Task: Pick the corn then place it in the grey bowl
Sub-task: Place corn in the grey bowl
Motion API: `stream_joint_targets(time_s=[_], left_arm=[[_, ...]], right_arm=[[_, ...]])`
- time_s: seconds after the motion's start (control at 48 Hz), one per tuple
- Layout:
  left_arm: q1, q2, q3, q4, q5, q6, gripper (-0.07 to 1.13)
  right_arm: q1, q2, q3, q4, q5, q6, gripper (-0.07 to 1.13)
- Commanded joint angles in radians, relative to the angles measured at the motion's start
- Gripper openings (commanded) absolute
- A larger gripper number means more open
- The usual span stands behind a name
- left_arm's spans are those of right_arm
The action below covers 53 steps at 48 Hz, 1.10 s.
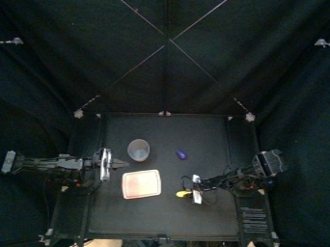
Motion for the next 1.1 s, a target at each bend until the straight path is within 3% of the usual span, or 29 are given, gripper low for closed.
stream_joint_targets(time_s=[0.021,0.188,0.396,0.542,0.792,1.104], left_arm=[[0.002,0.002,-0.017,0.002,-0.006,0.000,-0.03],[0.002,0.002,-0.015,0.002,-0.006,0.002,-0.03],[0.005,0.002,-0.015,0.003,-0.005,0.002,-0.03],[0.005,0.002,-0.015,0.005,-0.005,0.003,-0.03],[0.005,0.002,-0.008,0.005,-0.006,0.003,-0.03],[0.005,0.002,-0.006,0.006,-0.006,0.003,-0.03]], right_arm=[[-0.008,-0.002,-0.028,-0.002,-0.006,-0.005,0.59],[-0.063,-0.023,-0.083,-0.040,-0.006,-0.020,0.59],[-0.210,-0.075,-0.209,-0.261,-0.011,-0.003,0.59],[-0.301,-0.077,-0.318,-0.331,-0.040,-0.006,0.59],[-0.426,0.028,-0.500,-0.345,-0.140,-0.005,0.59],[-0.472,0.276,-0.769,-0.337,-0.175,-0.002,0.64]])
